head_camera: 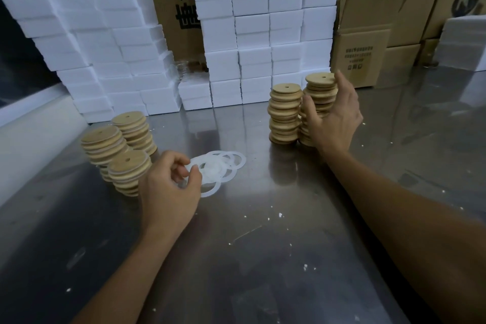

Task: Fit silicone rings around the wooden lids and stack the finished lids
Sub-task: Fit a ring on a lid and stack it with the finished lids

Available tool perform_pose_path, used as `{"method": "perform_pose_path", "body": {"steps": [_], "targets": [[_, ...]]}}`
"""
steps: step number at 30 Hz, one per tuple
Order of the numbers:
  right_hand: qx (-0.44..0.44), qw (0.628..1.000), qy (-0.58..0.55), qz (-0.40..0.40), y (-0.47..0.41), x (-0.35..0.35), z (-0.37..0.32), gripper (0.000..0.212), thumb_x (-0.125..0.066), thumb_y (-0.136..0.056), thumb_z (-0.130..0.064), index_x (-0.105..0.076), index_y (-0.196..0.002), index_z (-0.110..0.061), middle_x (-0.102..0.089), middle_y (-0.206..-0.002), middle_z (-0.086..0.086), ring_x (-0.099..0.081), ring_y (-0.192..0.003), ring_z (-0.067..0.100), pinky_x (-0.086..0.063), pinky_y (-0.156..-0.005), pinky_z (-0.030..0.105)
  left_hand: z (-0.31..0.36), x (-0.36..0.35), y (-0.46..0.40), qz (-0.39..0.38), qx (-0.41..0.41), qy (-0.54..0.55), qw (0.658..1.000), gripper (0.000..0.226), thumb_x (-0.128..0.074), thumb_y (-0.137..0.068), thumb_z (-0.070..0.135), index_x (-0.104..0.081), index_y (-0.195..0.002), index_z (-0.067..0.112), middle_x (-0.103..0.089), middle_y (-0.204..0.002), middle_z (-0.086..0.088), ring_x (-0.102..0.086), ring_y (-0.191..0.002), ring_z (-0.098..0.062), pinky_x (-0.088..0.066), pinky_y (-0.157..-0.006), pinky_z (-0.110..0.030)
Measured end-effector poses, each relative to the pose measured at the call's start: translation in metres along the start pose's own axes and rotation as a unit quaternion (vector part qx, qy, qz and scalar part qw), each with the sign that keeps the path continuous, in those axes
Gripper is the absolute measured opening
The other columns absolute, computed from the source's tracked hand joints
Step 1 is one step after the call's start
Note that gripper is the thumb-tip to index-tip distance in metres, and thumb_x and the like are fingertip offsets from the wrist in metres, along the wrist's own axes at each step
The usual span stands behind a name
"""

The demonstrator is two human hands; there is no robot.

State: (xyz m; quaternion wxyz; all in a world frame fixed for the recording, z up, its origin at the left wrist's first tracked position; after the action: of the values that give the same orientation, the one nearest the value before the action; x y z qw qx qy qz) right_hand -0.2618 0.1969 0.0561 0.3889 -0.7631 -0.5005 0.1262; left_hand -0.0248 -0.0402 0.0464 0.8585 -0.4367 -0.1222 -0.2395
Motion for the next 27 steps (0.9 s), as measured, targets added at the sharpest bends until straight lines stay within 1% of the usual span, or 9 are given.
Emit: {"method": "perform_pose_path", "body": {"steps": [3,5,8,14,18,21,23,25,27], "targets": [[0.005,1.0,-0.016,0.013,-0.003,-0.002,0.004,0.058,-0.061,-0.089,-0.047,-0.045,-0.14,-0.024,-0.053,-0.138,-0.003,-0.044,-0.132,0.018,-0.022,-0.105,0.034,-0.002,-0.005,0.0,-0.02,0.009,0.005,1.0,0.012,-0.072,-0.079,0.008,-0.061,-0.08,0.014,-0.059,-0.066,0.003,-0.057,-0.063,-0.013,-0.047,-0.056,-0.027],[-0.003,0.999,-0.026,0.023,-0.006,0.0,0.006,0.056,-0.061,-0.088,-0.049,-0.047,-0.135,-0.023,-0.054,-0.133,-0.006,-0.046,-0.128,0.016,-0.025,-0.106,0.035,-0.002,-0.007,0.0,-0.028,0.007,0.003,1.0,0.012,-0.072,-0.079,0.008,-0.062,-0.076,0.014,-0.059,-0.064,0.005,-0.057,-0.061,-0.015,-0.049,-0.056,-0.032],[-0.008,0.999,-0.028,0.027,-0.009,0.002,0.007,0.054,-0.064,-0.086,-0.048,-0.048,-0.131,-0.021,-0.056,-0.129,-0.004,-0.048,-0.125,0.016,-0.027,-0.106,0.037,-0.001,-0.009,0.0,-0.038,-0.002,0.001,0.999,0.01,-0.071,-0.079,0.009,-0.063,-0.074,0.013,-0.059,-0.063,0.005,-0.057,-0.061,-0.015,-0.052,-0.056,-0.038],[-0.015,0.999,-0.036,0.039,-0.013,0.008,0.003,0.053,-0.063,-0.086,-0.047,-0.05,-0.125,-0.015,-0.058,-0.123,0.0,-0.05,-0.12,0.021,-0.025,-0.101,0.032,-0.001,-0.008,-0.001,-0.04,-0.009,0.002,0.999,0.011,-0.071,-0.079,0.009,-0.063,-0.073,0.012,-0.059,-0.061,0.005,-0.057,-0.059,-0.016,-0.051,-0.056,-0.039],[-0.003,0.997,-0.04,0.07,-0.011,0.016,-0.002,0.042,-0.057,-0.093,-0.043,-0.054,-0.118,-0.01,-0.058,-0.114,0.004,-0.052,-0.108,0.022,-0.033,-0.096,0.037,-0.002,-0.009,-0.001,-0.042,-0.002,0.003,0.999,0.013,-0.072,-0.079,0.01,-0.062,-0.07,0.014,-0.058,-0.059,0.007,-0.056,-0.056,-0.016,-0.051,-0.056,-0.039],[-0.009,0.992,-0.065,0.108,0.0,0.025,0.0,0.035,-0.052,-0.098,-0.038,-0.054,-0.112,-0.006,-0.053,-0.103,0.003,-0.044,-0.092,0.014,-0.039,-0.087,0.041,-0.004,-0.01,-0.001,-0.044,0.006,0.003,0.999,0.015,-0.072,-0.079,0.011,-0.061,-0.069,0.015,-0.057,-0.058,0.007,-0.055,-0.055,-0.016,-0.05,-0.055,-0.038],[-0.025,0.989,-0.077,0.121,0.006,0.03,0.001,0.037,-0.048,-0.1,-0.04,-0.052,-0.112,-0.005,-0.046,-0.103,0.0,-0.039,-0.09,0.008,-0.041,-0.086,0.042,-0.004,-0.01,-0.002,-0.045,0.006,-0.001,0.999,0.016,-0.072,-0.079,0.012,-0.06,-0.068,0.017,-0.056,-0.057,0.009,-0.055,-0.055,-0.013,-0.048,-0.054,-0.033],[-0.031,0.988,-0.095,0.118,0.01,0.033,-0.002,0.037,-0.045,-0.101,-0.04,-0.049,-0.115,-0.006,-0.044,-0.106,0.0,-0.043,-0.095,0.014,-0.043,-0.088,0.041,-0.003,-0.009,-0.002,-0.047,0.001,-0.008,0.999,0.017,-0.072,-0.078,0.012,-0.06,-0.068,0.018,-0.055,-0.057,0.01,-0.054,-0.056,-0.01,-0.046,-0.054,-0.03],[-0.039,0.985,-0.125,0.113,0.015,0.037,-0.006,0.032,-0.045,-0.102,-0.037,-0.047,-0.115,-0.009,-0.045,-0.108,0.005,-0.049,-0.098,0.024,-0.045,-0.091,0.042,-0.003,-0.01,-0.002,-0.049,-0.001,-0.012,0.999,0.016,-0.073,-0.078,0.012,-0.06,-0.069,0.017,-0.055,-0.059,0.009,-0.055,-0.058,-0.013,-0.048,-0.055,-0.034]]}}
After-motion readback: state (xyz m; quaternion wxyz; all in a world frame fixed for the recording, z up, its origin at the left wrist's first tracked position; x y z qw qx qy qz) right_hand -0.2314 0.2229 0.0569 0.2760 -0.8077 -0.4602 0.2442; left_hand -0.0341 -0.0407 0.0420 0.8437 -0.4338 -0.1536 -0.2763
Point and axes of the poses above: each hand's wrist, its own y-axis away from the middle knuckle, its own x-axis out of the back of the hand, z = x × y, the point moved 6 cm from there along -y, towards the middle knuckle
